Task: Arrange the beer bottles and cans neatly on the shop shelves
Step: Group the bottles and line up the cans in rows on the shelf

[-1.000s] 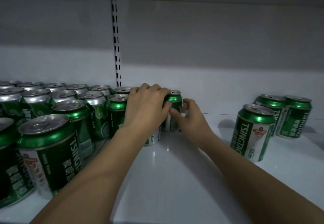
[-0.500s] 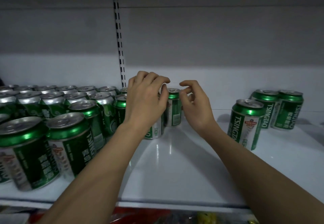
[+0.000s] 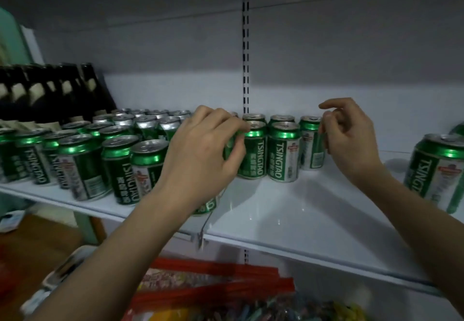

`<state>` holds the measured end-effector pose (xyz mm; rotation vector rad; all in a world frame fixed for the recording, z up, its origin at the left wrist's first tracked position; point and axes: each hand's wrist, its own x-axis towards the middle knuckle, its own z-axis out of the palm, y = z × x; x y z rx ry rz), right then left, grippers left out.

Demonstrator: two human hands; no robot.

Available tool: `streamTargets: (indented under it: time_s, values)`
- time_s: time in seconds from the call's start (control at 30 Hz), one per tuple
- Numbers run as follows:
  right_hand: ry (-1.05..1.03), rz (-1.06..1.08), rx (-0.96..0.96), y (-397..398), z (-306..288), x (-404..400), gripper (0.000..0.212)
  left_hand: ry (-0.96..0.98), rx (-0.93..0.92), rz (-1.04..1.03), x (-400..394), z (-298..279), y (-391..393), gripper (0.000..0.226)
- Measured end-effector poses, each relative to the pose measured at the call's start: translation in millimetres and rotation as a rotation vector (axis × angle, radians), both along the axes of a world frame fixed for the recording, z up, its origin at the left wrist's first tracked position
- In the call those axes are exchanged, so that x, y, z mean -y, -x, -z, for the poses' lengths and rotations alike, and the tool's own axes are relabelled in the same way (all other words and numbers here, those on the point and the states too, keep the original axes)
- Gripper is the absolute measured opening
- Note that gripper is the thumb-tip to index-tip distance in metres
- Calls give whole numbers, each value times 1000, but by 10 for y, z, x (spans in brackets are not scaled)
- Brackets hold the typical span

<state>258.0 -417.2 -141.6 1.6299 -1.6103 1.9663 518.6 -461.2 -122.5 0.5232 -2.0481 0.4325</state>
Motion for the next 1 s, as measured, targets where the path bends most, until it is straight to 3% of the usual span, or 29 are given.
streamTargets:
  time_s: [0.2,0.3,0.43,0.57,1.0]
  values:
    - [-37,-86,-111,-349,0,-48,24,-205,198,-147,70,-186,-412,33]
    - [-214,-227,-211,-618,10,-31,19,-315,338,-159,85,-283,-572,44]
    - [-472,-467,-132,-1000,43,-26,10,-424,422,-154,104,-392,-692,56]
    - [-629,-555,-201,-1280,174,-3,41,-461,492,-144,158,-401,-758,60]
    - [-483,-563,16,-1441,318,49,31,-512,343,-43,88,-449,-677,48]
